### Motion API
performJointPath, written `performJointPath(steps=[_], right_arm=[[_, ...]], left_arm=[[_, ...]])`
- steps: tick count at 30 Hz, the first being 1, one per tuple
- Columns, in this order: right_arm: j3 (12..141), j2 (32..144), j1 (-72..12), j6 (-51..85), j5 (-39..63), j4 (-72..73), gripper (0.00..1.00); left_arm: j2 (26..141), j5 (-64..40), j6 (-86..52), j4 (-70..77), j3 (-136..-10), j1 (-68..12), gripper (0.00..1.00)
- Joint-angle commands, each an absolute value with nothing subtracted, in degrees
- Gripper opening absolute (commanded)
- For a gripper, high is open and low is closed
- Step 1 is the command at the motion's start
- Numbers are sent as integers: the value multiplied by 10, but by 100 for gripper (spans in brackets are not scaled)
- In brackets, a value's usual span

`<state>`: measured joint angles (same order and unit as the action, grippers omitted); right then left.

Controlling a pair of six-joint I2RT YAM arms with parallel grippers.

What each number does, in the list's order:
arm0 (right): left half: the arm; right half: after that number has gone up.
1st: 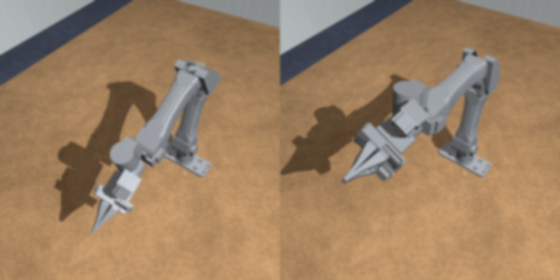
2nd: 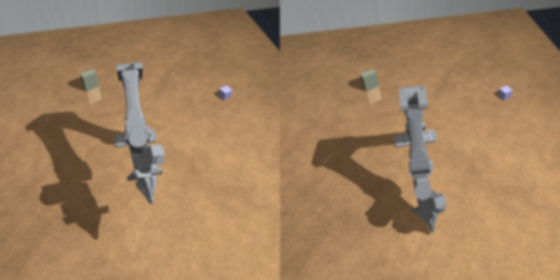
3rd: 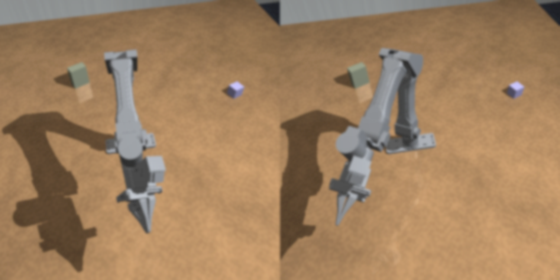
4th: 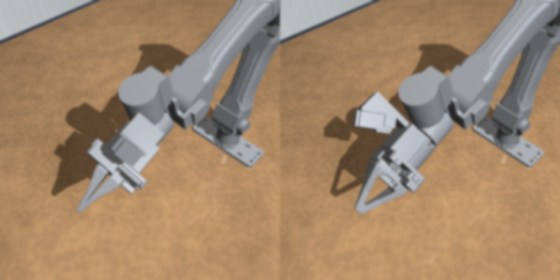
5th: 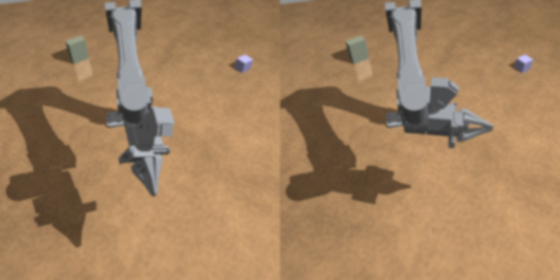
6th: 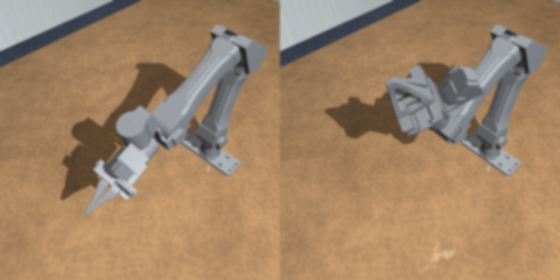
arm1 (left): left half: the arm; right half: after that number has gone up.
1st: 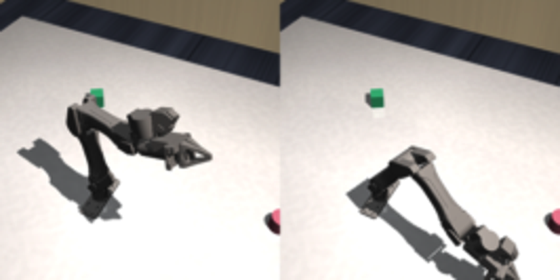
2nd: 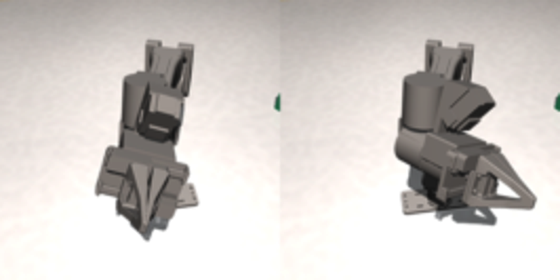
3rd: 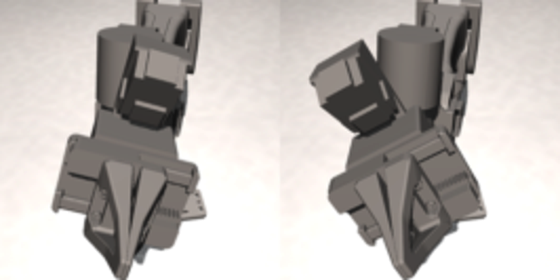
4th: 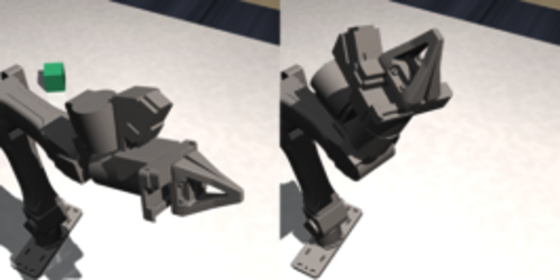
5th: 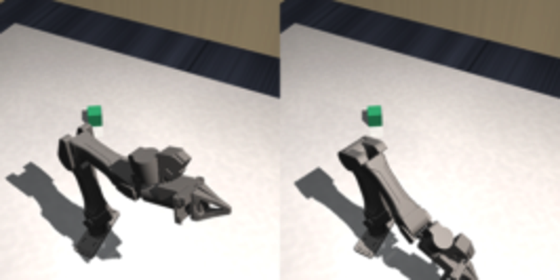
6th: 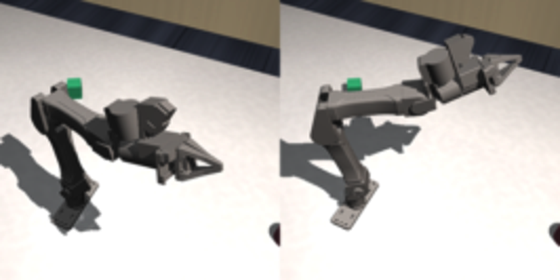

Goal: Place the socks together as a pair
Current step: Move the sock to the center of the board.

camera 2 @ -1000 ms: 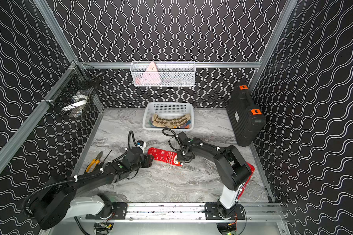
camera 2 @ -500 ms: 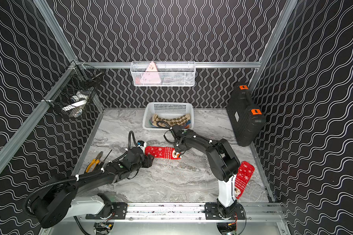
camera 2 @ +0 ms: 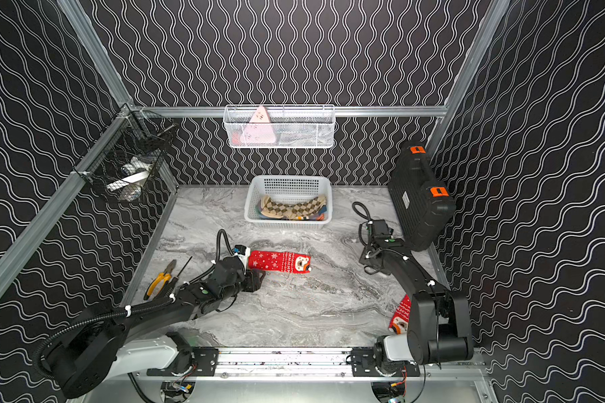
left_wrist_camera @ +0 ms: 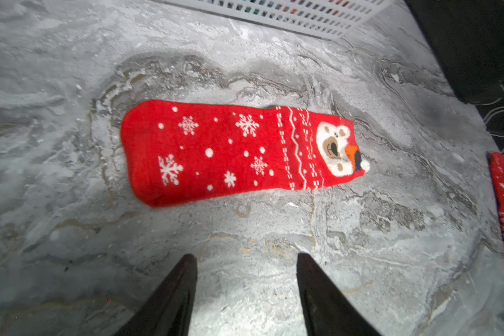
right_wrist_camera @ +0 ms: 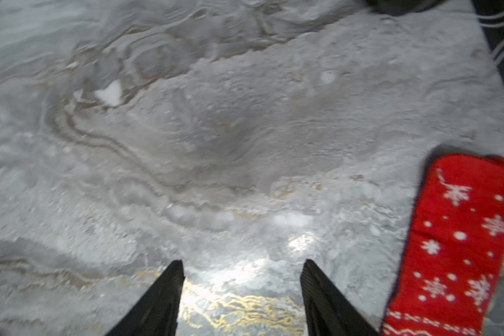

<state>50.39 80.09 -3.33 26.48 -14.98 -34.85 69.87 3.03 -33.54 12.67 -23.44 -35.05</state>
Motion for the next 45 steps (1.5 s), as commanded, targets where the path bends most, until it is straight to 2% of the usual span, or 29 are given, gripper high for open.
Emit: performJointPath(steps=[1, 2, 4, 6, 11, 15, 24, 30, 33, 45], right_arm=[[501, 795, 2, 309, -200, -347, 68], [500, 795, 17, 315, -216, -348, 71], [501, 795, 52, 331, -239, -356, 83], [494, 793, 91, 338, -240, -352, 88], [474, 807, 189, 333, -175, -323, 89], [471, 844, 233, 335, -122, -311, 89], [444, 861, 243, 325, -29, -270, 89], [385, 864, 243, 329, 113, -197, 88], [386, 860, 209, 326, 151, -197, 88], [381, 854, -63, 396, 155, -189, 89]], left_arm=[[691, 20, -366, 189, -215, -352, 60], [688, 18, -370, 201, -207, -353, 60], [681, 11, -378, 214, -197, -353, 60], [672, 5, -384, 219, -187, -353, 60], [640, -6, -390, 213, -180, -353, 60], [625, -6, -395, 211, -175, -352, 60], [567, 16, -385, 160, -177, -352, 60], [530, 40, -375, 129, -176, -352, 59], [532, 47, -372, 125, -177, -351, 59], [547, 78, -360, 118, -183, -351, 59]])
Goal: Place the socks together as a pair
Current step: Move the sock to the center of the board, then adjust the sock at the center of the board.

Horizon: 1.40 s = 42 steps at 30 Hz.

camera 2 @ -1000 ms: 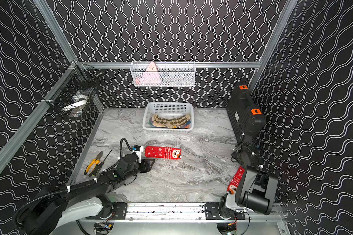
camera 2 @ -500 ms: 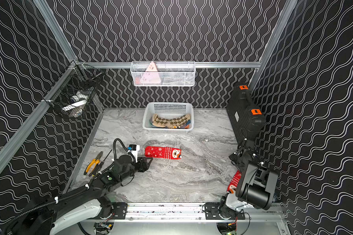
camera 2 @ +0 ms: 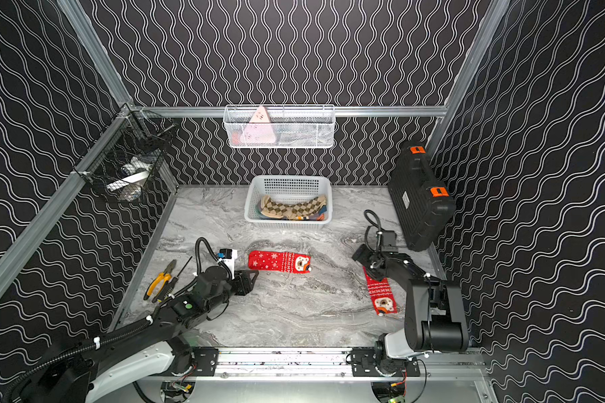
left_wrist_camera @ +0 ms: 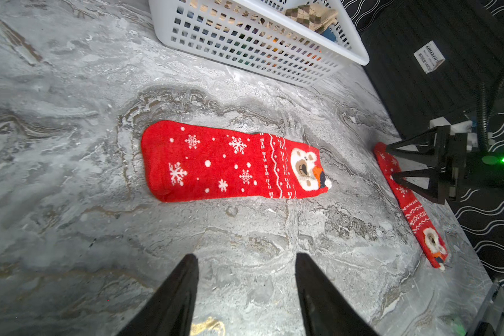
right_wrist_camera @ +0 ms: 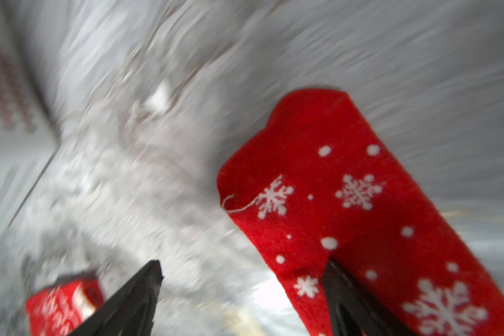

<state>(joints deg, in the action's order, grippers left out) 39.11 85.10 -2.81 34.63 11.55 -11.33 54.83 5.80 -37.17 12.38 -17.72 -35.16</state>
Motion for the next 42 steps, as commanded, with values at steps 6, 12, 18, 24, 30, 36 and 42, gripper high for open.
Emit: performJointPath(steps=[6, 12, 18, 24, 30, 36, 42], right_arm=[[358, 832, -199, 458, 149, -166, 89], [356, 843, -364, 523, 125, -131, 89], [399, 877, -481, 551, 119, -113, 87], [474, 967, -567, 547, 132, -85, 84], [513, 932, -581, 508, 84, -150, 83], [532, 828, -549, 456, -7, -268, 85], [494, 709, -486, 430, -18, -327, 85]], left_arm=[[551, 86, -357, 112, -188, -351, 58], [559, 93, -350, 101, -198, -350, 58], [594, 76, -344, 96, -217, -349, 59], [631, 62, -342, 95, -230, -349, 59], [685, 40, -338, 96, -243, -350, 59], [772, 5, -327, 138, -273, -350, 60], [894, -63, -334, 179, -330, -366, 61]])
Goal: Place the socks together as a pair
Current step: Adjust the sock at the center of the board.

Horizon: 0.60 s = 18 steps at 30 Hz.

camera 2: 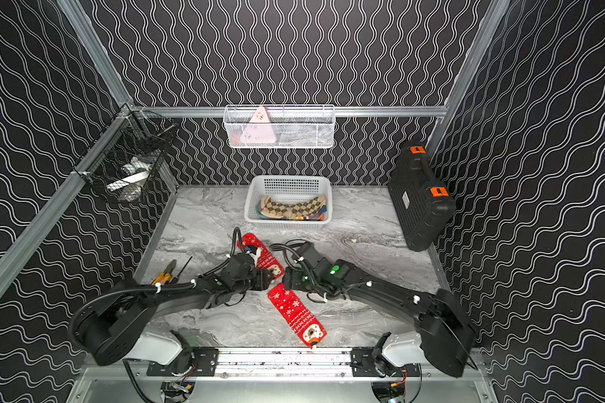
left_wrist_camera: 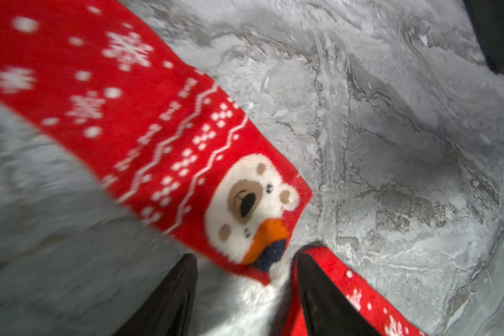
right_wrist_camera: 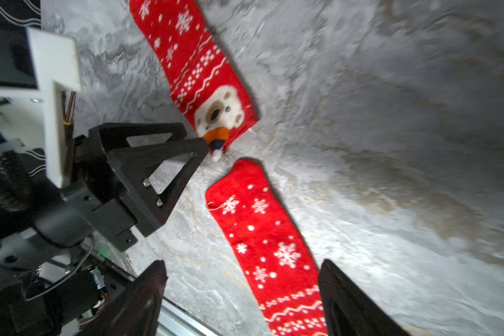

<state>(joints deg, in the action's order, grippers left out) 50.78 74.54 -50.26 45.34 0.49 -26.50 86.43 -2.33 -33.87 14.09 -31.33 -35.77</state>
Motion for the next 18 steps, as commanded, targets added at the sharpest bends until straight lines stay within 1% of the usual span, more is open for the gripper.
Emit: performJointPath(steps=[1, 5, 9, 14, 16, 18], right_arm=[[487, 692, -477, 427, -18, -334, 85], [467, 632, -448, 416, -14, -365, 85], [457, 606, -428, 406, -9, -382, 86], [445, 605, -405, 394, 2, -380, 86], [441, 609, -396, 389, 6, -373, 86], [436, 616, -385, 386, 5, -360, 86]], left_arm=[[906, -62, -335, 183, -337, -372, 61], [957, -59, -332, 198, -379, -391, 61], [1004, -62, -323, 199, -448, -410, 62], [1062, -67, -306, 195, -545, -448, 62], [1076, -62, -303, 198, -569, -462, 62], [1065, -48, -304, 206, -570, -471, 63]])
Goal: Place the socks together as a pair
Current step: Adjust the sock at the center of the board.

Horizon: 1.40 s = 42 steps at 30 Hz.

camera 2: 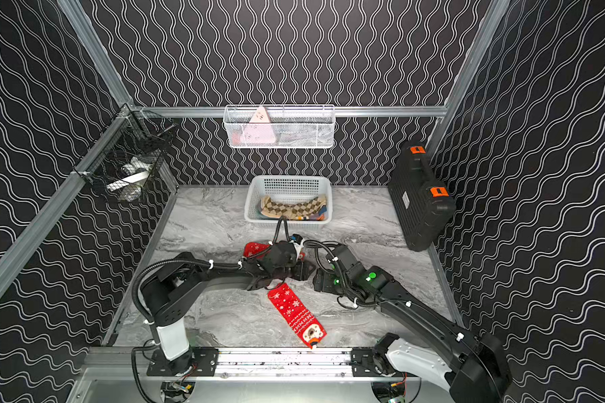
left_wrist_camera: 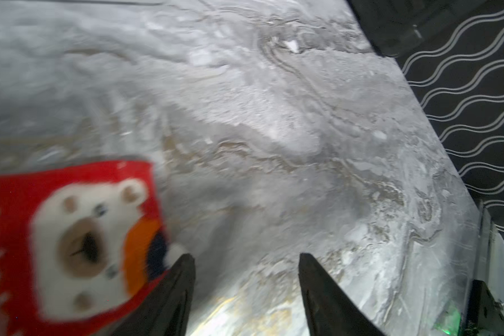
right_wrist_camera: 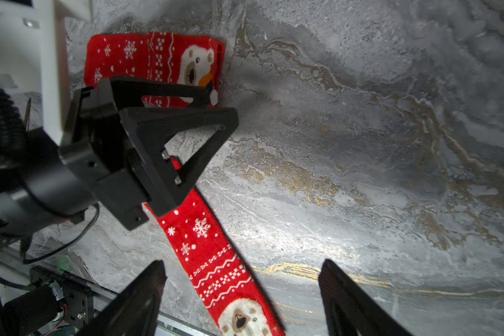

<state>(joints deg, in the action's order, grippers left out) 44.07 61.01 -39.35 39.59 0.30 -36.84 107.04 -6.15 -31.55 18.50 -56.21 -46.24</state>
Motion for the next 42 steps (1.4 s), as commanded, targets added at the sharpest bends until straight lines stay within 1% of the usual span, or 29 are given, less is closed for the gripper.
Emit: performJointPath(steps=[1, 4, 9, 12, 17, 21, 28, 34, 38, 40, 42], right_arm=[[433, 621, -379, 384, 3, -353, 86], [426, 646, -356, 380, 3, -318, 84], [436, 722, -332, 384, 19, -233, 77], [454, 781, -331, 386, 30, -179, 74], [490, 891, -323, 381, 43, -122, 70], [499, 951, -313, 385, 61, -71, 66], [513, 1012, -311, 395, 102, -9, 60], [522, 1047, -312, 398, 114, 6, 55], [527, 1067, -315, 400, 119, 14, 44], [531, 1075, -320, 398, 120, 11, 36], [532, 1074, -323, 394, 118, 0, 26]], left_arm=[[1049, -35, -306, 214, -559, -473, 63], [972, 32, -314, 217, -499, -474, 63], [824, 161, -306, 110, -416, -472, 62], [772, 195, -306, 62, -375, -461, 62], [701, 187, -334, 67, -285, -430, 62], [664, 184, -337, 55, -258, -420, 62], [616, 169, -338, 58, -221, -401, 61], [599, 152, -335, 54, -209, -382, 61], [592, 147, -337, 55, -202, -378, 61], [595, 146, -336, 55, -202, -377, 61], [597, 145, -335, 55, -202, -376, 61]])
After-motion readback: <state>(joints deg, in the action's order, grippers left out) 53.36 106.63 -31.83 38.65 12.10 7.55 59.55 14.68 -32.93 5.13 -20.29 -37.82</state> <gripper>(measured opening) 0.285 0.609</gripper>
